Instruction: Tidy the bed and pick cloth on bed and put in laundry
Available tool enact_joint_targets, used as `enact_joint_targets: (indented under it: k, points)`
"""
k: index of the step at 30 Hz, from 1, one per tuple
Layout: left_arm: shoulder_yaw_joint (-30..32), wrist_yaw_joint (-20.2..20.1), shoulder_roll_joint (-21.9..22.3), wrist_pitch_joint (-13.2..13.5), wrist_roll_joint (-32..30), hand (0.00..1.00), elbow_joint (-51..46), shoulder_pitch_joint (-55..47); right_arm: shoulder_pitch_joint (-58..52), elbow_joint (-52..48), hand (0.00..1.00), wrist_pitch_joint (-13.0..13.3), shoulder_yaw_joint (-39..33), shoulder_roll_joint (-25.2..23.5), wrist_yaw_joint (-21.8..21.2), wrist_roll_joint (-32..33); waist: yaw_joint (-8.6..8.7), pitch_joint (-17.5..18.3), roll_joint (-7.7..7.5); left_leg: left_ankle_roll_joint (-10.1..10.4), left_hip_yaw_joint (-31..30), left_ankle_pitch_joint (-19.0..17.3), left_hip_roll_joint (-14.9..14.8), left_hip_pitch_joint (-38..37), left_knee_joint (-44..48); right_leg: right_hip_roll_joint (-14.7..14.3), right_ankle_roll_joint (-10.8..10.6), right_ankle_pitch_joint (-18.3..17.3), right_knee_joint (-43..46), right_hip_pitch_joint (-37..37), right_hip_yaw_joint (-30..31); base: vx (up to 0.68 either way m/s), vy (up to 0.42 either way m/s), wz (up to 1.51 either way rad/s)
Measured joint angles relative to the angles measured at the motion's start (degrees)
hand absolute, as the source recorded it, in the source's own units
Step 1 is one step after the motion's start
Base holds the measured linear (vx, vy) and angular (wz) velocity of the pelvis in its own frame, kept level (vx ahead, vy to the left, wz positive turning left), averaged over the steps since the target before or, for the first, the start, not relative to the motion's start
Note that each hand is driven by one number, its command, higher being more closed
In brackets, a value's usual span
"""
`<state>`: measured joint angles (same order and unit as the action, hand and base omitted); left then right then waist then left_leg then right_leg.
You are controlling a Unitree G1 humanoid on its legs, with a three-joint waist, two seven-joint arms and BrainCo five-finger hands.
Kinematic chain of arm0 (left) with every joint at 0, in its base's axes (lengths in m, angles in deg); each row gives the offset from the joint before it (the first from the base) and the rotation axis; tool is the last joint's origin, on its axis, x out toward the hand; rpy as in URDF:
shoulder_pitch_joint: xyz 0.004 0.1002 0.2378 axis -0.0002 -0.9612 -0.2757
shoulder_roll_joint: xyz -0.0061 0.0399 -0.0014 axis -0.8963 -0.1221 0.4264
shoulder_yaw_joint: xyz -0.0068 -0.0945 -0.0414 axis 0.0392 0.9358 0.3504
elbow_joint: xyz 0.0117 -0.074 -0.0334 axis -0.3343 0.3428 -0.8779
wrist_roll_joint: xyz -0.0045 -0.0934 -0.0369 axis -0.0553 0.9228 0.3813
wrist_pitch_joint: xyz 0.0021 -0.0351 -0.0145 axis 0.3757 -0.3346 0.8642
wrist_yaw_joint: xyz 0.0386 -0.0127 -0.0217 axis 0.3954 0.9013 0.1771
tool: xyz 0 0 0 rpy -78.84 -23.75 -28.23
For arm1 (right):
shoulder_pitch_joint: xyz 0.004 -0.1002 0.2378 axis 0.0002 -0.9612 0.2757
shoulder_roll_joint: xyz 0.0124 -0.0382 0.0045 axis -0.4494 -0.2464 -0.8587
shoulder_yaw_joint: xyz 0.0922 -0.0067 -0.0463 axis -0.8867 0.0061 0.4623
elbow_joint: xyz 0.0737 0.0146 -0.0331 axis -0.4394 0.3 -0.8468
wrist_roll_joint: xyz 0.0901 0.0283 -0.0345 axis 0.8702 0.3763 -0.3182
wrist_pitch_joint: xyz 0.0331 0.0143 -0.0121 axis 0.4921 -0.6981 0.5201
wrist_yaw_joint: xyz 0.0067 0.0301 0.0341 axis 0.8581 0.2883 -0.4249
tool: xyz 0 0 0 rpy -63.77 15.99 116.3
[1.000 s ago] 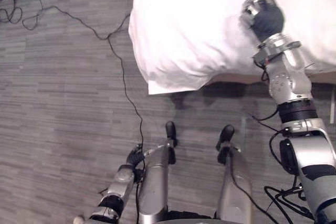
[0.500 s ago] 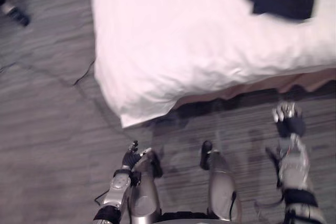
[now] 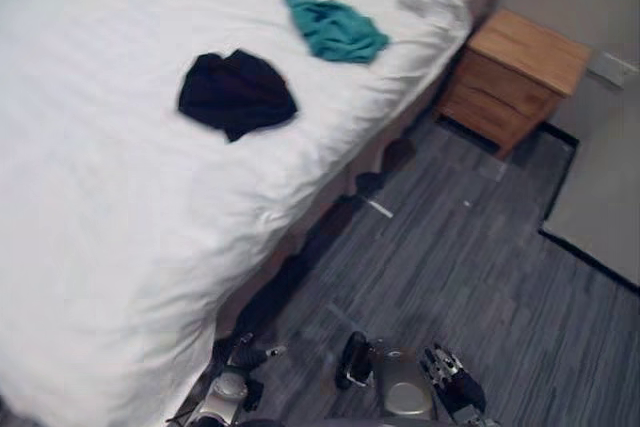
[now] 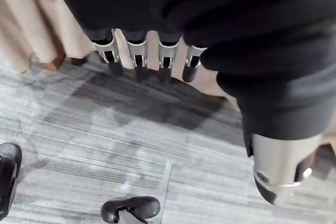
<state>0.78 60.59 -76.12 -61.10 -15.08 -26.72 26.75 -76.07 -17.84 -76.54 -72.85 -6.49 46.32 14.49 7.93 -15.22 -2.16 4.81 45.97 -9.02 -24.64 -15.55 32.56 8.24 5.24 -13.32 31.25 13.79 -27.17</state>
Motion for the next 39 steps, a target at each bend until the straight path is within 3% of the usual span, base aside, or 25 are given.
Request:
enact_joint_targets:
  k: [1,2,3,4,6,7,10,12,13,14,15,16,17,20,22,24,25,26,29,31,34,36,37,38,39]
  points:
    - [1.1,0.9,0.5,0.0,0.7,0.0,0.4,-1.1,0.1,0.2,0.0,1.0,1.3,0.8,0.1,-1.8,-1.26,0.4,0.41,-7.4,-9.9,7.4,-1.9,5.0,10.8,-3.2,0.8,-0.6,-1.5,-0.6,4.5,0.24,-0.245,-2.0]
    - [3.2,2.0,1.4,0.1,2.5,0.0,-0.2,-1.9,0.1,0.1,0.0,1.8,2.9,1.3,0.0,-3.2,-2.34,0.8,1.18,-7.2,-17.4,11.6,-2.2,10.1,18.5,-5.5,1.1,0.0,-3.7,-0.9,7.8,0.28,-0.132,-2.31]
    - [5.0,3.3,1.7,0.3,4.1,0.0,-0.6,-1.9,1.3,0.9,0.0,2.6,4.8,2.5,0.0,-5.0,-3.36,1.1,2.28,-3.2,-25.2,5.2,-0.1,16.9,28.8,-8.5,2.1,1.1,-6.1,-1.5,12.4,0.31,-0.03,-2.38]
    - [6.6,4.3,0.8,0.4,6.2,0.0,-0.7,-1.6,3.0,2.8,0.0,3.3,6.3,3.2,-0.1,-7.3,-3.79,1.2,2.49,-2.6,-31.1,-0.4,4.5,22.7,33.1,-10.3,2.2,1.6,-8.0,-3.2,17.0,0.28,0.02,-2.26]
    - [7.1,4.8,-0.5,1.0,8.5,0.0,-0.7,-1.7,3.7,5.2,0.0,4.7,7.6,3.5,-0.6,-10.9,-4.71,0.8,1.52,-2.2,-34.8,-4.1,9.8,25.8,25.1,-11.6,0.9,2.1,-10.0,-6.4,22.1,0.27,0.035,-1.97]
    - [8.5,4.5,-0.8,1.9,8.6,0.0,-0.7,-2.5,4.4,6.8,0.0,5.5,8.6,3.6,-1.1,-13.9,-5.71,0.8,1.67,-0.2,-38.2,-5.1,13.8,27.2,9.9,-12.6,0.0,1.5,-11.3,-8.3,27.3,0.32,0.084,-1.91]
    - [9.5,4.7,-0.3,3.0,8.3,0.0,-0.5,-3.9,4.8,6.8,0.0,6.7,8.9,4.3,-1.3,-18.5,-6.93,1.4,2.78,3.0,-45.2,-3.3,17.0,31.8,-9.3,-13.7,-0.2,-1.7,-11.0,-9.5,33.3,0.39,0.183,-1.71]
    - [9.1,4.9,-0.2,2.4,7.6,0.0,0.6,-4.7,3.9,6.7,0.0,8.0,10.3,4.9,-0.7,-20.4,-8.29,2.3,2.54,0.7,-46.8,-1.9,18.5,32.4,-7.1,-12.3,-1.8,-6.2,-7.3,-9.8,33.2,0.42,0.297,-1.28]
    - [8.6,4.9,-0.5,2.0,7.2,0.0,1.1,-5.2,3.2,6.6,0.0,8.2,11.4,4.7,0.1,-20.4,-8.87,3.1,1.88,-0.3,-46.4,-1.4,19.0,31.9,-5.7,-11.5,-3.1,-7.7,-5.9,-9.8,33.1,0.56,0.367,-1.25]
    - [7.9,4.9,-2.2,0.9,6.8,0.0,1.9,-5.7,2.9,6.2,0.0,8.3,13.8,3.7,1.2,-20.4,-8.91,4.2,-1.06,-2.0,-43.4,-4.0,20.6,29.8,-4.9,-7.2,-6.0,-9.2,3.6,-7.4,29.9,0.57,0.301,-0.77]
    - [7.2,4.9,-3.6,0.1,6.4,0.0,3.0,-4.8,3.2,6.2,0.0,8.7,15.2,2.6,1.8,-20.2,-7.66,4.2,-3.87,-3.8,-43.2,-5.8,22.5,27.3,-5.6,-3.6,-6.6,-5.8,14.3,-3.3,25.2,0.56,0.254,-0.42]
    - [6.0,4.9,-4.3,0.0,6.4,0.0,3.6,-4.4,3.3,5.9,0.0,9.5,15.1,2.1,2.3,-20.0,-6.87,3.8,-4.24,-4.1,-43.0,-6.1,23.0,24.9,-6.6,-2.2,-6.4,-1.1,20.3,-1.0,23.8,0.65,0.232,0.03]
    - [5.3,4.8,-4.2,-0.3,6.4,0.0,3.9,-3.9,3.5,5.8,0.0,10.1,15.2,2.6,2.4,-19.8,-6.0,3.3,-3.3,-5.0,-42.4,-7.0,22.5,20.1,-8.8,-1.8,-5.7,-1.7,23.4,0.1,22.4,0.54,0.167,0.03]
    - [4.0,4.6,-3.2,0.0,6.4,0.0,3.7,-2.6,3.6,5.4,0.0,11.5,16.8,3.8,2.1,-20.3,-5.61,3.0,-0.5,-5.5,-42.4,-7.7,18.5,10.8,-15.8,-5.5,-5.0,-5.7,7.6,0.7,15.1,0.6,0.112,0.02]
    - [3.7,4.3,-3.0,0.1,6.6,0.0,3.7,-0.1,3.6,3.8,0.0,12.0,17.4,4.6,2.3,-21.1,-5.19,3.0,-0.26,-4.6,-42.8,-8.3,17.3,9.1,-17.0,-6.6,-6.5,0.3,-7.4,5.6,16.6,0.59,0.041,0.2]
    - [3.8,3.8,-2.6,0.0,7.4,0.0,3.7,0.1,3.9,3.0,0.0,12.0,17.3,4.6,2.5,-22.6,-5.03,2.9,-0.27,-2.3,-42.8,-10.4,17.1,6.6,-16.2,-5.9,-6.9,7.6,-12.5,6.8,19.0,0.58,-0.07,0.2]
    - [3.9,3.7,-2.4,-0.1,8.5,0.0,3.8,-0.8,5.1,3.3,0.0,11.6,17.4,4.7,2.8,-23.9,-5.14,2.7,0.41,-1.7,-42.9,-11.3,15.8,5.3,-12.9,-6.0,-4.9,10.8,-9.3,6.0,18.1,0.6,-0.127,0.13]
    - [3.9,3.7,-2.3,-0.2,8.7,0.0,3.7,-0.8,5.3,3.3,0.0,11.5,17.4,4.7,2.9,-24.0,-5.23,2.8,0.66,-1.7,-42.9,-11.3,15.6,5.5,-12.1,-6.1,-5.0,10.4,-8.9,5.9,18.0,0.57,-0.167,0.15]
    - [4.9,3.3,-0.9,-0.9,10.9,0.0,3.4,-0.3,8.8,5.2,0.0,9.2,18.1,5.8,5.1,-25.8,-5.64,1.7,3.25,-0.1,-43.2,-0.5,11.1,17.7,14.4,-8.0,-2.9,4.7,-9.2,0.3,15.3,0.52,-0.153,0.36]
    - [6.7,3.3,-0.6,-0.1,10.7,0.0,2.8,-0.4,9.8,7.4,0.0,9.1,17.8,6.9,4.7,-27.8,-6.48,0.1,4.99,-2.9,-43.2,-3.0,10.1,25.1,27.4,-9.0,-2.3,3.0,-14.9,-10.5,13.3,0.67,-0.088,0.5]
    - [8.1,3.2,-1.0,1.1,10.9,0.0,1.5,-1.5,9.0,6.7,0.0,9.6,17.2,6.7,4.6,-30.3,-8.19,-0.6,2.45,-2.1,-32.9,-6.4,15.8,28.6,12.2,-5.1,-4.2,1.9,-21.0,-22.1,9.9,0.54,-0.058,0.49]
    - [8.1,3.4,-0.3,1.9,10.9,0.0,0.9,-1.8,8.2,5.1,0.0,9.6,17.1,7.0,4.7,-31.9,-8.78,0.1,2.86,-0.1,-18.8,-2.8,17.5,30.2,-2.5,-4.3,-7.6,-0.7,-24.5,-26.8,5.2,0.45,-0.017,0.54]
    - [8.1,3.4,0.3,2.2,10.8,0.0,1.0,-2.0,8.3,4.9,0.0,9.6,17.2,7.0,4.8,-32.1,-8.75,0.3,3.21,-0.8,-14.4,-0.4,17.2,30.4,-5.5,-4.8,-8.4,-1.9,-25.4,-28.3,3.8,0.64,0.009,0.88]
    - [8.5,3.5,-0.2,2.6,10.8,0.0,1.0,-2.8,7.8,4.7,0.0,9.2,17.4,6.0,4.9,-32.4,-8.86,1.2,2.2,-13.1,-5.3,-2.0,17.0,29.3,-6.0,-4.9,-9.9,-3.6,-25.6,-31.1,0.9,0.57,0.008,1.06]
    - [9.2,3.5,-0.7,2.4,10.9,0.0,1.1,-2.9,7.8,4.2,0.0,9.5,17.5,4.9,4.8,-32.7,-8.82,2.5,0.92,-15.9,-4.3,-4.9,17.4,29.5,-4.6,-3.5,-12.2,-4.9,-22.0,-30.8,-0.7,0.71,0.008,1.01]
